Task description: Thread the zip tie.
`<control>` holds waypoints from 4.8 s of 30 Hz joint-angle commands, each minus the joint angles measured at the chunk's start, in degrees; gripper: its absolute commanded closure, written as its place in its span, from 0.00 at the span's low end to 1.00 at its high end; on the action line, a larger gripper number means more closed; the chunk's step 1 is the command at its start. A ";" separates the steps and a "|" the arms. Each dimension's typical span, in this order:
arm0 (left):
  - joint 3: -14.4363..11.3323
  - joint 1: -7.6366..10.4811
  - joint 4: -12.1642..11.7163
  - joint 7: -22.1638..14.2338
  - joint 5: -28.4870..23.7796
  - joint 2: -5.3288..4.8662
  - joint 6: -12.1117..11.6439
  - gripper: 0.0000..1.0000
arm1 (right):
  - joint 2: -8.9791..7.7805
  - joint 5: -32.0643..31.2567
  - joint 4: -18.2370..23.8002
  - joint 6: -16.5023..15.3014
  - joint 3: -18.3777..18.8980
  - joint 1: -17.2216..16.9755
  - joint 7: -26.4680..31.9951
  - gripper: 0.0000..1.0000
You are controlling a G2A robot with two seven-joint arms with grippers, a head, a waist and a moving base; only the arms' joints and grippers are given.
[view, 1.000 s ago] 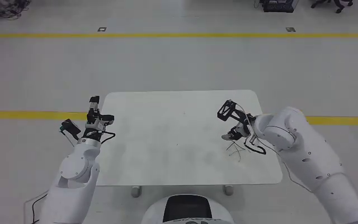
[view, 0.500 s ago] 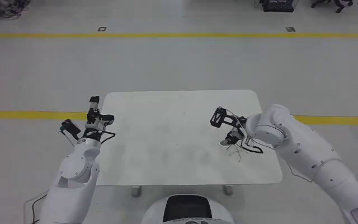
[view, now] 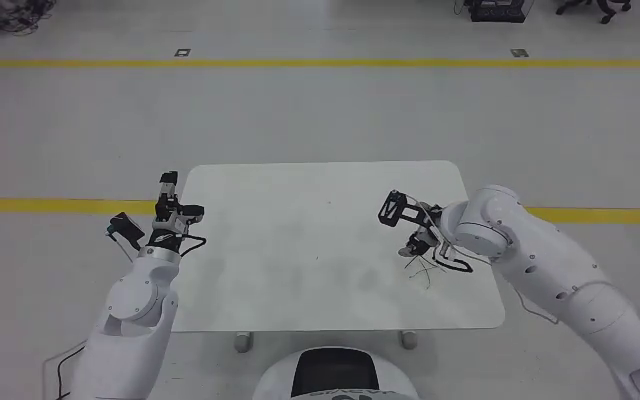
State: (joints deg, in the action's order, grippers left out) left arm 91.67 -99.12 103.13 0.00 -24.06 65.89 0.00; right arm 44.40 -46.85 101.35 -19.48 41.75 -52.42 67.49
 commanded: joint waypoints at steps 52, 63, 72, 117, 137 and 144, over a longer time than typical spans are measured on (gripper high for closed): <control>0.00 0.00 0.00 0.00 0.00 0.00 0.00 0.00 | -9.07 0.09 -0.67 0.00 -32.01 18.72 -20.24 0.00; 0.00 0.00 0.00 0.00 0.00 0.00 0.00 0.00 | -8.26 7.79 -5.87 0.00 -32.01 17.06 -21.61 0.00; 0.00 0.00 0.00 0.00 0.00 0.00 0.00 0.00 | -6.07 10.97 -10.13 0.00 -32.01 15.66 -20.85 0.00; 0.00 0.00 0.00 0.00 0.00 0.00 0.00 0.00 | -5.72 14.13 -16.27 5.06 -27.74 11.13 -21.54 0.00; 0.00 0.00 0.00 0.00 0.00 0.00 0.00 0.00 | -4.26 14.57 -19.07 6.95 -26.06 8.84 -20.55 0.00; 0.00 0.00 0.00 0.00 0.00 0.00 0.00 0.00 | -3.84 14.57 -19.80 5.14 -25.97 8.80 -20.59 0.00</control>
State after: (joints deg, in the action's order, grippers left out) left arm 91.67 -99.12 103.13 0.00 -24.06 65.89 0.00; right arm 40.56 -32.27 81.54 -14.36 15.78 -43.61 46.90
